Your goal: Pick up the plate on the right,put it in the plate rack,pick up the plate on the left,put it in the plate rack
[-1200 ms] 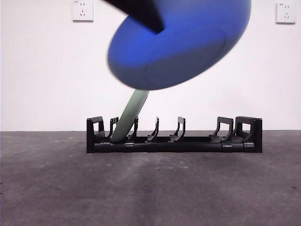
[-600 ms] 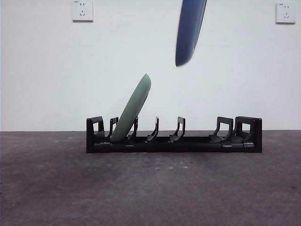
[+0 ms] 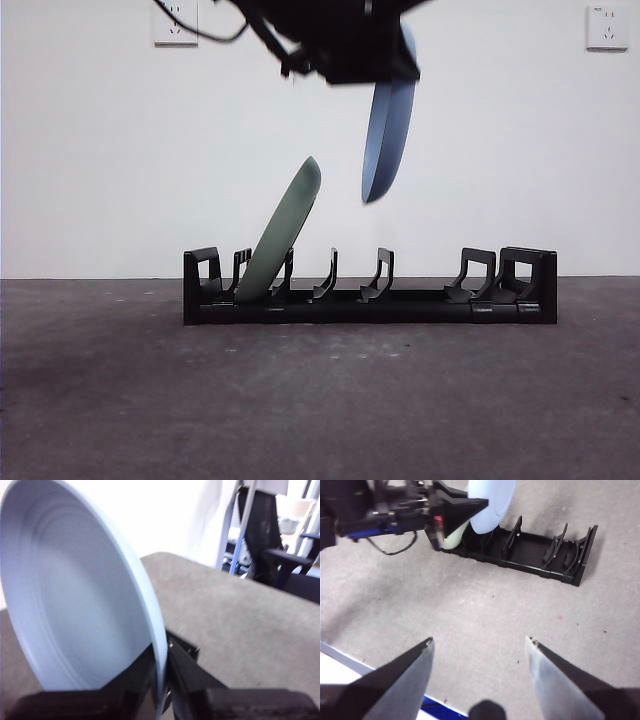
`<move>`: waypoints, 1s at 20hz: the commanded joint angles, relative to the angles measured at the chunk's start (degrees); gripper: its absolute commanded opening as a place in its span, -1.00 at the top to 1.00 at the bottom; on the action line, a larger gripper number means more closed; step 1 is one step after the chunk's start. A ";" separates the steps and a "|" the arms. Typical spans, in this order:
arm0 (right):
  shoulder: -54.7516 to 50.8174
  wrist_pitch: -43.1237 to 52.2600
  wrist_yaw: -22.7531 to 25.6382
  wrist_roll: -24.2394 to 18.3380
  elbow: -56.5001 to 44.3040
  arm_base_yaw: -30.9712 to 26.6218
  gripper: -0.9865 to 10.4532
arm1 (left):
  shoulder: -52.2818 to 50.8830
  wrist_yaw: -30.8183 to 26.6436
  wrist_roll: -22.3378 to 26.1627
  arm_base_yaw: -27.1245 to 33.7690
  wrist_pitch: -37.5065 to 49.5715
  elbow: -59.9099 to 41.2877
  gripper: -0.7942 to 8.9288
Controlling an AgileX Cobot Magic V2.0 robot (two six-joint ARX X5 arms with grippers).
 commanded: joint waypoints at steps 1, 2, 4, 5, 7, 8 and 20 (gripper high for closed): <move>-0.17 -1.27 -0.20 -1.14 -0.94 0.07 0.28 | 2.71 -1.42 -0.33 0.85 1.05 0.02 0.85; -0.17 -1.27 -0.20 -1.27 -1.18 0.07 0.28 | 3.67 -1.14 -0.33 1.16 1.29 0.02 0.85; -0.17 -1.27 -0.17 -1.53 -1.53 0.07 0.28 | 5.11 -1.14 -0.33 1.68 1.22 0.02 0.85; -0.17 -1.27 -0.17 -1.55 -1.60 0.07 0.28 | 5.84 -1.11 -0.31 1.86 1.29 0.02 0.85; -0.09 -1.27 -0.17 -1.70 -1.64 0.07 0.28 | 7.19 -1.14 -0.24 1.97 1.25 0.02 0.85; -0.09 -1.27 -0.20 -1.73 -1.64 0.07 0.28 | 7.87 -1.14 -0.24 2.03 1.25 0.02 0.85; -0.07 -1.27 -0.17 -2.21 -1.75 0.09 0.28 | 11.30 -5.79 2.51 2.05 -4.22 0.02 0.85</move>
